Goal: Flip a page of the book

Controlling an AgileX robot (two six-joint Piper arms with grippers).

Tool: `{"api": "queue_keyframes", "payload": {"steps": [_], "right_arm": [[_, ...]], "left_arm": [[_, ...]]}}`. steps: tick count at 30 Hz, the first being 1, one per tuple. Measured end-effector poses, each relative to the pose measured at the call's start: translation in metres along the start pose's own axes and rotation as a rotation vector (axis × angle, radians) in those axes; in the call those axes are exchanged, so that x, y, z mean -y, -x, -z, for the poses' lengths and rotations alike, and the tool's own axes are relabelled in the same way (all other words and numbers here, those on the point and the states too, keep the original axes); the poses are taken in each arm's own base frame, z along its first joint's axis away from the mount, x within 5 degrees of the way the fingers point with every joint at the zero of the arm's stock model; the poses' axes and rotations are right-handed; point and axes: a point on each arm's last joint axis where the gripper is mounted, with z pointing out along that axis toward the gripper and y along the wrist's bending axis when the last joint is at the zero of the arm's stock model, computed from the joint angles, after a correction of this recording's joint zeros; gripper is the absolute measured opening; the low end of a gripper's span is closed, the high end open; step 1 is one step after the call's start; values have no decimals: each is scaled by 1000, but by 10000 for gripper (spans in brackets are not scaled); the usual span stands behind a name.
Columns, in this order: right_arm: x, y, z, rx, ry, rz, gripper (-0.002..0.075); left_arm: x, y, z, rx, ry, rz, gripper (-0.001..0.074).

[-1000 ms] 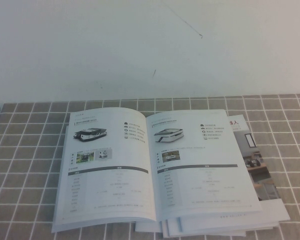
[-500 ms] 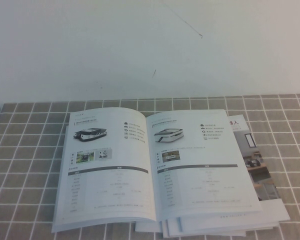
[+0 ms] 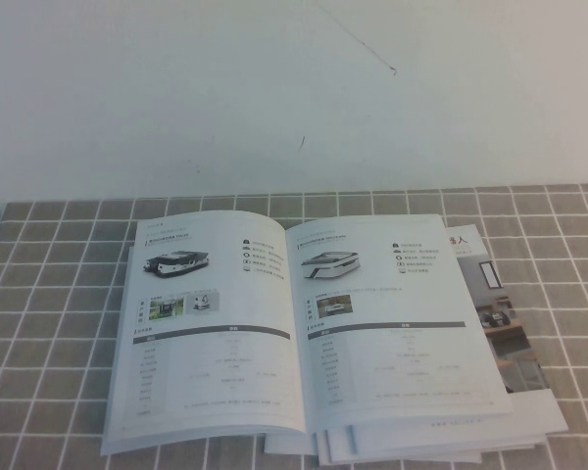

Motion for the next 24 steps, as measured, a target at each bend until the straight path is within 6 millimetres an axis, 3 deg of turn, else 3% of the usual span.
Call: {"api": "queue_keyframes", "payload": {"steps": [10, 24], "right_arm": [[-9, -72, -38, -84, -99, -48, -1], [-10, -72, -39, -84, -89, -27, -2]], "left_arm": [[0, 0, 0, 0, 0, 0, -4], [0, 0, 0, 0, -1, 2, -4]]}}
